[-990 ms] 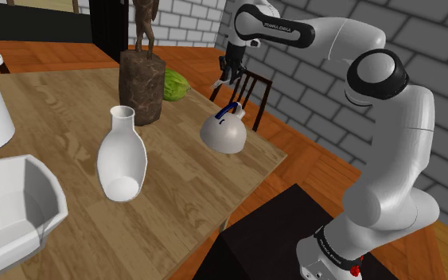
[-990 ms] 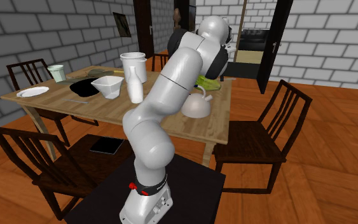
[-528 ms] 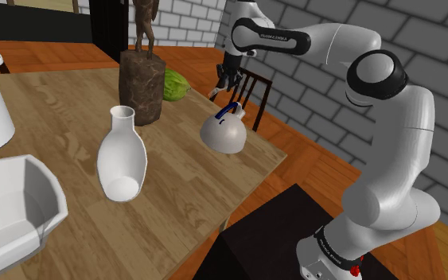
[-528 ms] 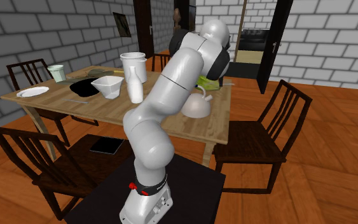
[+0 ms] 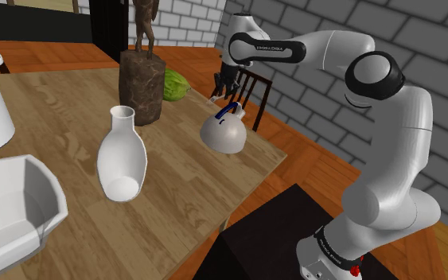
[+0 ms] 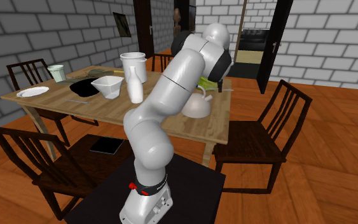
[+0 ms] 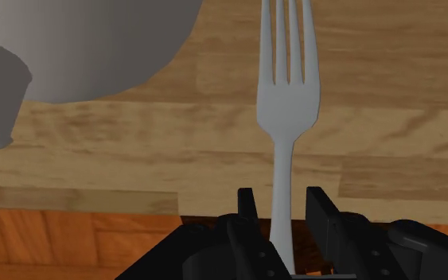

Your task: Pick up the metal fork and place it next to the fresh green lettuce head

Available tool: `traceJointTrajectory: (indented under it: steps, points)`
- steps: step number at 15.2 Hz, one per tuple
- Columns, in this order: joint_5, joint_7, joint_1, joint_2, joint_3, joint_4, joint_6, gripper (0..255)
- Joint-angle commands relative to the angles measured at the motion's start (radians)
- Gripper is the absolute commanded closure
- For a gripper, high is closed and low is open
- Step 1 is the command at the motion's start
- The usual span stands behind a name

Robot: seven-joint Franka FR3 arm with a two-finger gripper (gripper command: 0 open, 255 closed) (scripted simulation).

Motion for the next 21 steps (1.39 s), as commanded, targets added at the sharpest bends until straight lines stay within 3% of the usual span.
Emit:
traceJointTrajectory:
  steps: [1,12,20,21]
  points:
    - [-0.007,0.007,-0.003,0.007,-0.004,-0.018,0.023,255]
    - [-0.050,0.047,0.001,0.062,-0.033,-0.083,0.131,255]
    - [-0.050,0.047,0.001,0.062,-0.033,-0.083,0.131,255]
    - [-0.050,0.047,0.001,0.062,-0.033,-0.083,0.131,0]
